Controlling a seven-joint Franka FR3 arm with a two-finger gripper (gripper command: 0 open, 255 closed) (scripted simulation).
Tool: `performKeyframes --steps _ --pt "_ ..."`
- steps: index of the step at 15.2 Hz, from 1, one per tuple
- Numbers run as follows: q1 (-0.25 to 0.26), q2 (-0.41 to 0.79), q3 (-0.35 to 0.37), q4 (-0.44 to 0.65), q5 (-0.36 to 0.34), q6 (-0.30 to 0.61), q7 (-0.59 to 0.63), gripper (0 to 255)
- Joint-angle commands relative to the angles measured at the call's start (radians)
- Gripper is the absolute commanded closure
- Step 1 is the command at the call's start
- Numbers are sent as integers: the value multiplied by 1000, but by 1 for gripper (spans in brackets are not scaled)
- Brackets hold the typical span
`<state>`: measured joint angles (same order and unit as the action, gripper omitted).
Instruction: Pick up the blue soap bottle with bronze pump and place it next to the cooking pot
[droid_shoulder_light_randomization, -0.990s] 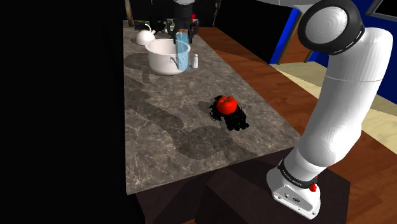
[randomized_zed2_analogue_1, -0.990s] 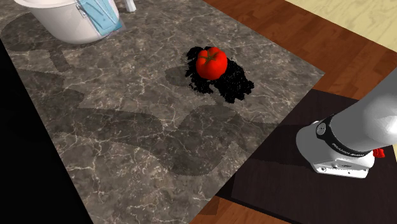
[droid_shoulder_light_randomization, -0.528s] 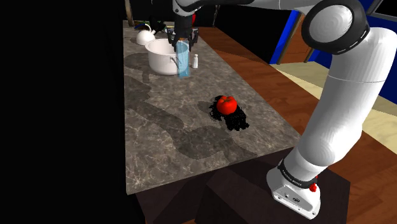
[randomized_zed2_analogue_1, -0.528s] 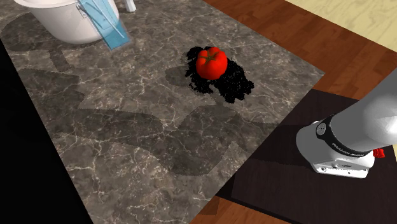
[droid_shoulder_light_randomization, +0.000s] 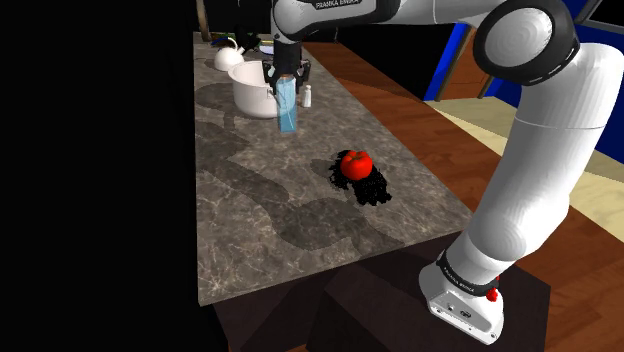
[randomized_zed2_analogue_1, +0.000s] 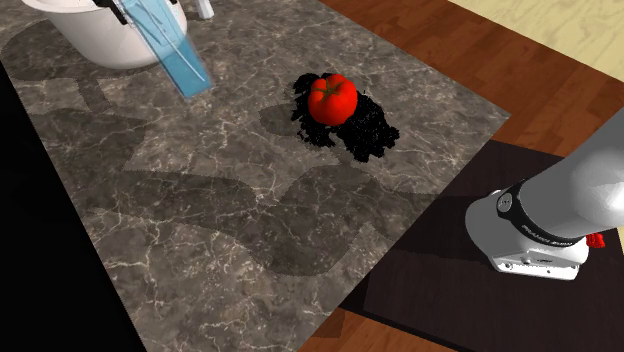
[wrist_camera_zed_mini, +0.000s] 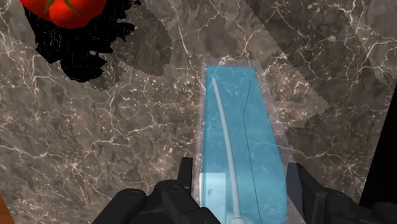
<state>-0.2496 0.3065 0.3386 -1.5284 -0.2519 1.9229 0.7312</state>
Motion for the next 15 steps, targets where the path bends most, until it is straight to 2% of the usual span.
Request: performKeyframes --steps 1,15 --pt "-1 3 -1 -22 -3 26 4 255" --pt "-3 42 -13 -156 -34 194 42 255"
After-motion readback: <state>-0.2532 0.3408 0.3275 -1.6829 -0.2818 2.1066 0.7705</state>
